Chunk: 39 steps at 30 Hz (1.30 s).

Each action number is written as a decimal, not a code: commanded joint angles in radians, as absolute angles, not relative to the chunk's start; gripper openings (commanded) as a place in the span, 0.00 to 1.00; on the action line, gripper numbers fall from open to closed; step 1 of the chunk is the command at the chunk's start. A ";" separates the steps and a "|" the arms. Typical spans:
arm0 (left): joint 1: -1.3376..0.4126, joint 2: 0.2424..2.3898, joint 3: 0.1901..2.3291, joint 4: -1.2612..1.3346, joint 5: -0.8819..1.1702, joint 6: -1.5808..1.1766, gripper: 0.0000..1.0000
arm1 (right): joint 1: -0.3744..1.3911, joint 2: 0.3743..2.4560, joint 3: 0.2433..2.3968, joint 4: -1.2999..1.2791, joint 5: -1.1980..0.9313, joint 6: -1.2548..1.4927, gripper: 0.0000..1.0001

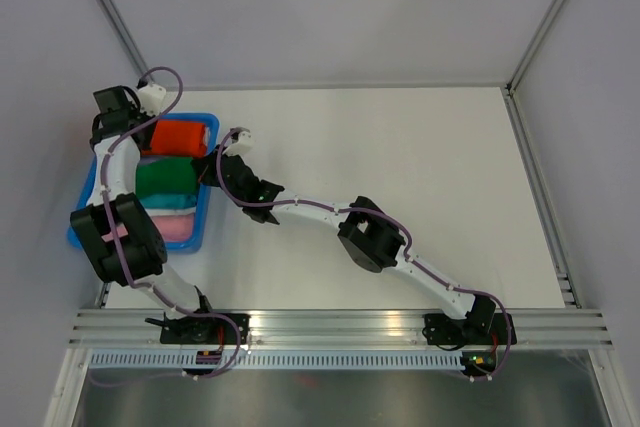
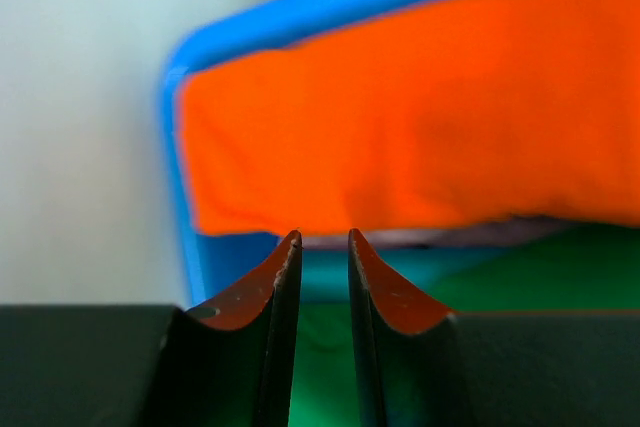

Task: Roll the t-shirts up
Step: Place the rolled tshirt into the container

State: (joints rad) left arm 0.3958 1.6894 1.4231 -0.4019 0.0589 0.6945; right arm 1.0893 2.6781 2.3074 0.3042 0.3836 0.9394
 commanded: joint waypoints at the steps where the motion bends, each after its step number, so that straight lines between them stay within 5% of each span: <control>1: 0.328 1.543 1.397 -0.454 0.126 0.675 0.30 | 1.091 2.721 2.315 0.215 0.408 0.933 0.00; 8: 0.305 1.352 1.249 -0.607 0.115 0.687 0.13 | 1.089 2.717 2.309 0.206 0.403 0.919 0.00; 28: 0.353 1.626 1.207 -0.397 0.075 0.578 0.11 | 1.092 2.657 2.227 0.213 0.348 0.911 0.00; 31: 0.354 1.680 1.210 -0.388 0.075 0.581 0.09 | 1.092 2.619 2.201 0.210 0.345 0.882 0.15; 32: 0.356 1.689 1.204 -0.381 0.083 0.584 0.09 | 1.092 2.605 2.188 0.212 0.351 0.877 0.30; 39: 0.356 1.666 1.105 -0.318 0.196 0.635 0.10 | 1.092 2.447 1.988 0.317 0.402 0.799 0.38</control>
